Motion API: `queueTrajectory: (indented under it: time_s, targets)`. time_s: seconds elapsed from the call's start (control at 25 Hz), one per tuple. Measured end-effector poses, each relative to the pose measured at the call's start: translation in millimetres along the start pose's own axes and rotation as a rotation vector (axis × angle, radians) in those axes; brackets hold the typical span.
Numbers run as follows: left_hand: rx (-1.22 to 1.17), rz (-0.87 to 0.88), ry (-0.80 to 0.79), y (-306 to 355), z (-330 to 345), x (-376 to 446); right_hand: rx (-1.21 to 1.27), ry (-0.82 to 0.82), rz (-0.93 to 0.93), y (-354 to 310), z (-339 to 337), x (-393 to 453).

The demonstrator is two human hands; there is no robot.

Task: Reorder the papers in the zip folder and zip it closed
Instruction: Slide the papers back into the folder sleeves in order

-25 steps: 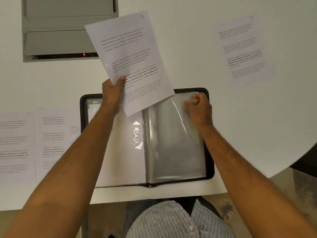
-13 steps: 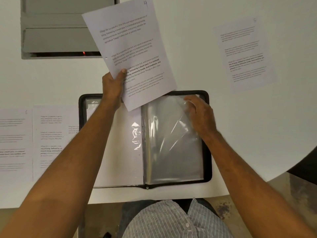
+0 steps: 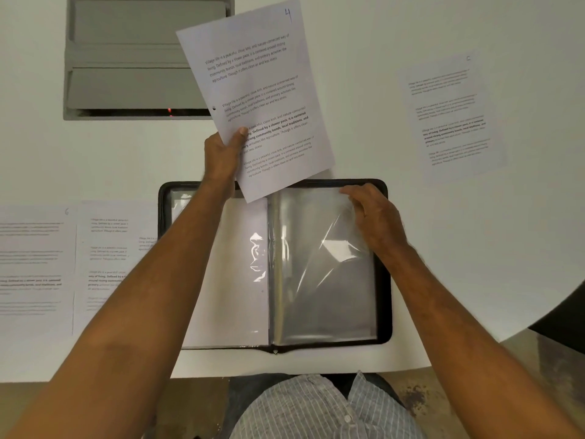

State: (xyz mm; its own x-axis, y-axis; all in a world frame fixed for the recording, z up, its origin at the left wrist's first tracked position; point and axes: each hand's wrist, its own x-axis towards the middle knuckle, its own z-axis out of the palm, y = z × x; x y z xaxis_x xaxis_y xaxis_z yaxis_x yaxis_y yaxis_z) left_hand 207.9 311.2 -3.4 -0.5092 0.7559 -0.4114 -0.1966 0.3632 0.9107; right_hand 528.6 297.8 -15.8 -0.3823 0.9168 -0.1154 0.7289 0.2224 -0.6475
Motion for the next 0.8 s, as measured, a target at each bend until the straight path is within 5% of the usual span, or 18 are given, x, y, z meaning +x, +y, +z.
queueTrajectory:
  time_s: [0.4, 0.6, 0.8]
  targets:
    - [-0.017, -0.022, -0.105, 1, -1, 5, -0.107, -0.204, 0.047, 7, -19, 18]
    - [-0.021, -0.078, -0.148, -1, 12, 14, 0.195, -0.282, 0.467, 7, -31, 37]
    - [-0.08, -0.127, -0.24, -4, 30, 19, 0.313, -0.282, 0.547, 14, -33, 53]
